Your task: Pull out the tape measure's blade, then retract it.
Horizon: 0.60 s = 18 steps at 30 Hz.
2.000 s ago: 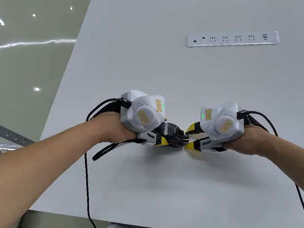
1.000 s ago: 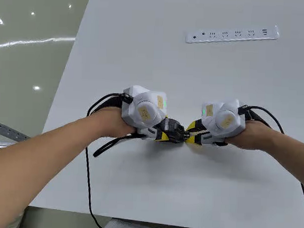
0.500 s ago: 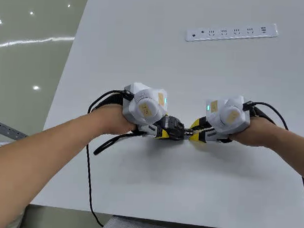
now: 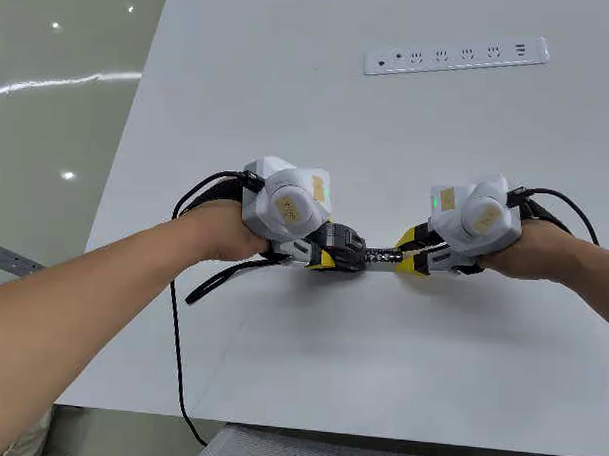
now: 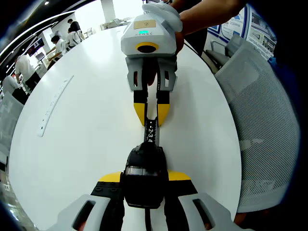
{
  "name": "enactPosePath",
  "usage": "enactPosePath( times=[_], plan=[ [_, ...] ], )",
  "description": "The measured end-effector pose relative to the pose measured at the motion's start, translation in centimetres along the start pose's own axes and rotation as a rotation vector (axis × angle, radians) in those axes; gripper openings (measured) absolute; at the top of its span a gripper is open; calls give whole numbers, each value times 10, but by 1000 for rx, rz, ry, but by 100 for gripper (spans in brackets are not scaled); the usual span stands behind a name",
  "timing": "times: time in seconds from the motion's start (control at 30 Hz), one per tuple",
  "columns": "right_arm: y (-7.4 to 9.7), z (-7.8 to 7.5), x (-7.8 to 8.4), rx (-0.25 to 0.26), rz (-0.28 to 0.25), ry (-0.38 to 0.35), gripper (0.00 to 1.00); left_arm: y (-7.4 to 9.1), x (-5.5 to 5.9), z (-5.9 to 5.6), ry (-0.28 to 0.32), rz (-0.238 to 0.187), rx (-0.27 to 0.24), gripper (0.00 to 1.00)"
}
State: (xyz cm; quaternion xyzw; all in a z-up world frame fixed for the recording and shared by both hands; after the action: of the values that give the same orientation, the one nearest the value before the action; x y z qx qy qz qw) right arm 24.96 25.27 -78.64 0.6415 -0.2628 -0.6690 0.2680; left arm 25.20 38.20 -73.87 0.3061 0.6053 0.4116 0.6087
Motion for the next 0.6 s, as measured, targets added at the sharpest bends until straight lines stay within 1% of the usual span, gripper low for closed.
enactPosePath(
  times=[0.4,0.6],
  plan=[
    [17,2,12,9,12,-13,10,0,-2,0,-8,8,6,27],
    [23,2,16,13,17,-17,10,0,-2,0,-5,9,5,27]
  ],
)
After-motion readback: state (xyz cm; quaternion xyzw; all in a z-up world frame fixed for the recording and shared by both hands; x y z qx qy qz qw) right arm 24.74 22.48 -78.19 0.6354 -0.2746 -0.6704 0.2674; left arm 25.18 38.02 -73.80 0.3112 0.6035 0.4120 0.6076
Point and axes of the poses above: the centre of the closed fingertips' face, and the gripper's own axes: y roughly backward along the fingers, z roughly to its left, x roughly out of its underside, the point moved 5 cm from there along y, roughly backward along the fingers, and after that the axes turned 1 degree about -z, right-handed, at the moved point
